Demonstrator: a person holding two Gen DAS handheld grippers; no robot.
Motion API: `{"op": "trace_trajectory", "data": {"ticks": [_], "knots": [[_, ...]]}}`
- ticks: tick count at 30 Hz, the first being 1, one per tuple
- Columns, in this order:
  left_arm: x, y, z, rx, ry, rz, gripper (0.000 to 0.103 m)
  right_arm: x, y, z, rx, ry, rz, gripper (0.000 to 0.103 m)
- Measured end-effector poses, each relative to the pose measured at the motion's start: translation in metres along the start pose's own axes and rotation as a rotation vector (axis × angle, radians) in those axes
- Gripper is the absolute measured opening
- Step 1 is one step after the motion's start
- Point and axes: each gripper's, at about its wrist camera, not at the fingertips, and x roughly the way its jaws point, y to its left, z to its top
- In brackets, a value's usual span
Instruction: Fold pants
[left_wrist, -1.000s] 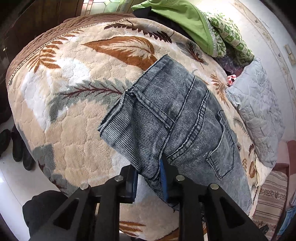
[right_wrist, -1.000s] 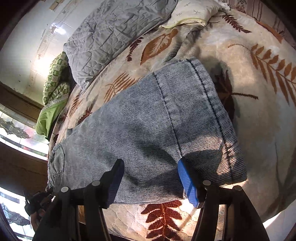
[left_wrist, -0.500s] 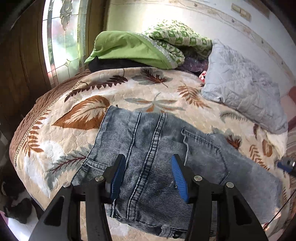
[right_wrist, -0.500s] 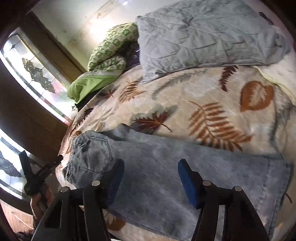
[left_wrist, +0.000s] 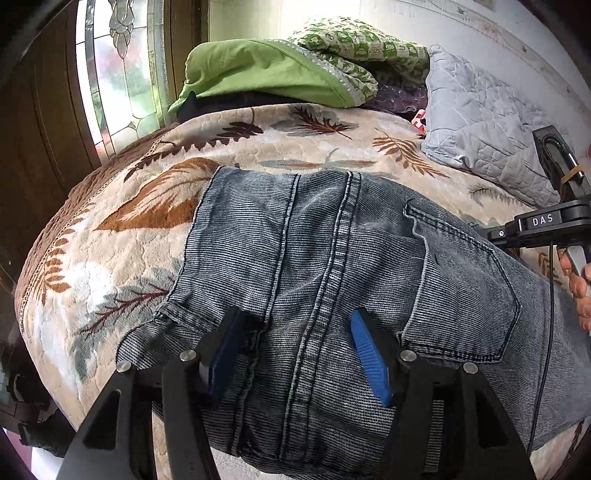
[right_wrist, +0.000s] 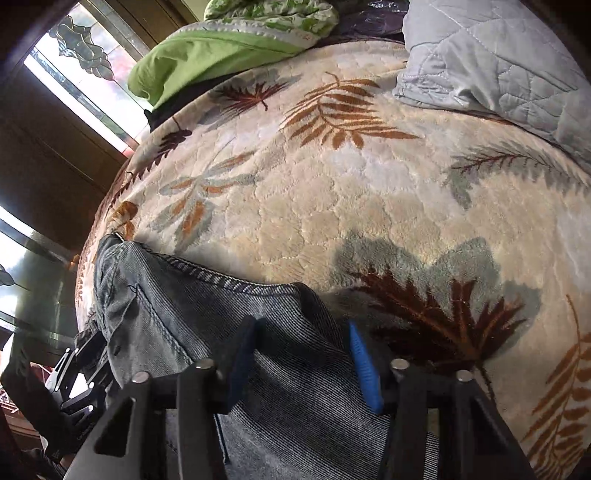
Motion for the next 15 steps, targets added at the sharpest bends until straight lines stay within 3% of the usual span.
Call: {"op": "trace_trajectory", "data": {"ticks": [1,2,8,12,15], "knots": [[0.0,0.001,0.0,-0.001,0.0,-0.003,0.063,0.0,0.001,0.001,-0.004,0.001,-0.013,0.012],[0.0,0.001,0.0,-0.003,-0.001,-0.004,0.063,-0.001,0.005,0.001,-0.027,-0.003,-0.036,0.008],[0.001,0.0,0.0,0.001,-0.005,-0.001,0.063,-0.011,0.036,0.005,-0.165,-0.092,-0.284,0.002],[0.002,0.0,0.0,0.005,-0.006,0.002,0.064,0.007,0.034,0.006,-0.18,-0.091,-0.405,0.002],[0.003,0.0,0.001,0.004,-0.006,0.002,0.064,0.006,0.017,0.004,-0.075,-0.077,-0.361,0.002]]}}
